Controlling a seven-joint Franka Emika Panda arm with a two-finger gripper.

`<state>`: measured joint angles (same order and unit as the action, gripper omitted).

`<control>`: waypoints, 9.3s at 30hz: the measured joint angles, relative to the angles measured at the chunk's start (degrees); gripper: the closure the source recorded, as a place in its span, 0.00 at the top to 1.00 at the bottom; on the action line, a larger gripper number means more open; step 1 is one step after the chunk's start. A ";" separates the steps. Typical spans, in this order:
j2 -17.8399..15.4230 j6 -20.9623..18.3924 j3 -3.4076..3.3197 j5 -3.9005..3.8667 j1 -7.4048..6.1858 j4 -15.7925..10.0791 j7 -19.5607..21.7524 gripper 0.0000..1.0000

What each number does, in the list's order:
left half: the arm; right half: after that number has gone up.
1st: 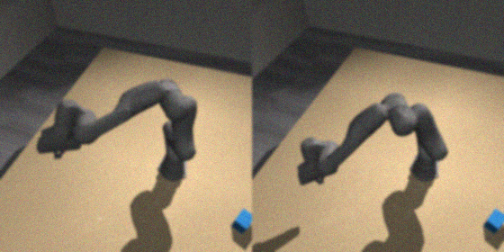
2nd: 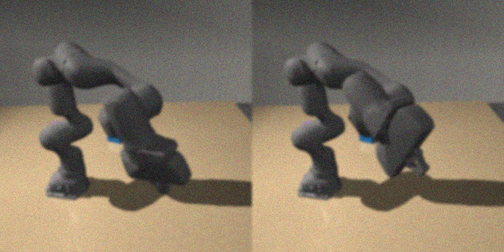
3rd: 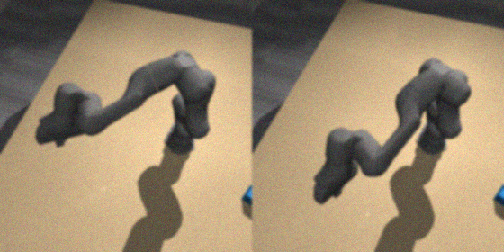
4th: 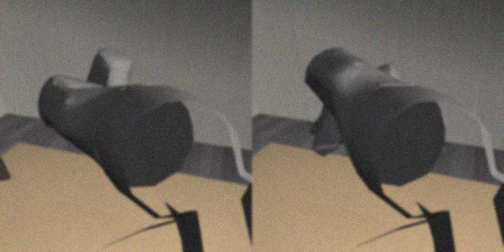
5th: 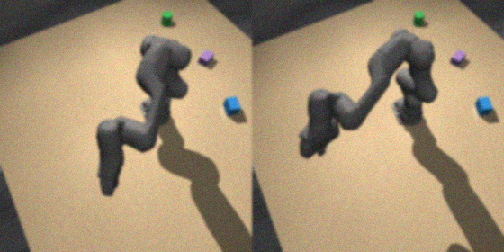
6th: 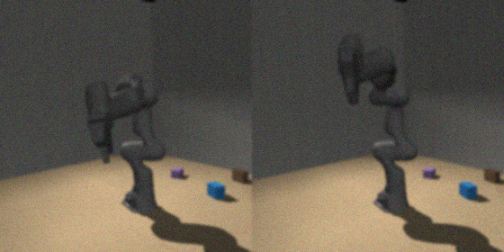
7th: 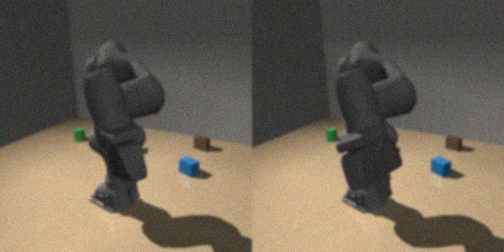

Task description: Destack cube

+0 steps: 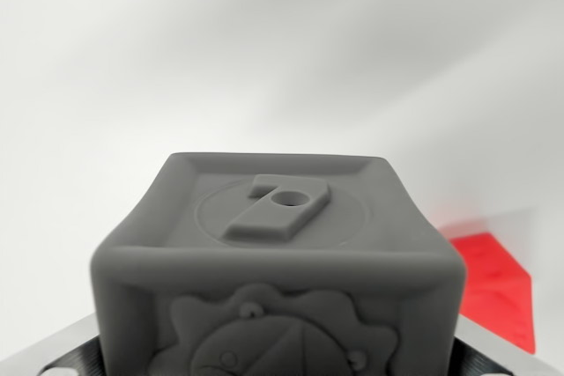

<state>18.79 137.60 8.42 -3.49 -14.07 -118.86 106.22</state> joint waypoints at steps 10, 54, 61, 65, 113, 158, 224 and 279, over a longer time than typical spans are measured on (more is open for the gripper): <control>2.84 -0.91 -0.43 -0.25 -0.23 3.78 1.87 0.00; 14.65 0.55 -2.21 -1.06 -1.51 13.71 6.65 0.00; 16.13 2.02 -2.47 -1.21 -1.72 13.73 6.74 0.00; 16.94 2.79 -2.61 -1.26 -1.82 13.79 6.77 0.00; 25.48 9.05 -4.22 -1.32 -3.21 16.10 6.82 0.00; 25.82 9.26 -4.28 -1.32 -3.23 16.28 6.82 1.00; 5.86 -8.87 -3.50 0.64 -2.86 14.88 5.72 1.00; -0.72 -22.25 -3.44 1.53 -2.90 21.75 5.10 1.00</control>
<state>18.08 115.35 4.98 -1.97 -16.97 -97.12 111.33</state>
